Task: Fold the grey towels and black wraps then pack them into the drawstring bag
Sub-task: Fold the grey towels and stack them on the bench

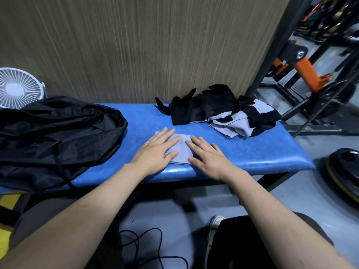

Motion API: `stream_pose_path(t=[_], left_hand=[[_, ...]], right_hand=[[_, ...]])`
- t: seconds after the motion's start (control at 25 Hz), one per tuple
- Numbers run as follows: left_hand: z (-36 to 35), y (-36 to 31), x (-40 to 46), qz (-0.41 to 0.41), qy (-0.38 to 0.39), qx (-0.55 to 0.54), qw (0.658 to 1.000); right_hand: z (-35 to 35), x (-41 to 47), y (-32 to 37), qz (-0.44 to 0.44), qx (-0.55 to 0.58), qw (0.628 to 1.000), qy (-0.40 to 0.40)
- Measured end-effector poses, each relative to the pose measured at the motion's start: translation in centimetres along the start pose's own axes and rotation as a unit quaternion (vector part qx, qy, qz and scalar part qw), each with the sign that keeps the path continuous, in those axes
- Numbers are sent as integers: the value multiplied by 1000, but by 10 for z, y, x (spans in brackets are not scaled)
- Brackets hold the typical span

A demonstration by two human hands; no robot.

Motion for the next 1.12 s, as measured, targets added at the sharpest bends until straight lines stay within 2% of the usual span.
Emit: stream_pose_path(t=[0.12, 0.32, 0.52, 0.72, 0.88, 0.96, 1.12], left_hand=[[-10, 7, 3, 10, 26, 32, 999], [-6, 22, -8, 30, 25, 49, 998], [0, 44, -27, 50, 21, 47, 997], [1, 57, -39, 60, 24, 27, 998], [2, 55, -37, 58, 28, 34, 997], [3, 53, -35, 70, 9, 41, 997], [13, 38, -23, 46, -99, 56, 992]], right_hand=[[0, 1, 1, -3, -12, 1000, 12], [1, 13, 16, 7, -19, 1000, 14], [2, 29, 40, 50, -28, 998, -12], [5, 34, 42, 33, -36, 999, 6], [3, 29, 37, 40, 10, 999, -1], [4, 26, 33, 47, 29, 998, -22], [20, 13, 13, 30, 6, 994, -104]])
Point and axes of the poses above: each hand's wrist, its own x-axis towards the middle knuckle, its own z-axis out of the back of the hand, y = z × x, the point moved 3 cm from there along x, towards the middle knuckle, and after that the axes turned 13 degrees about y, right-handed, at the moved point
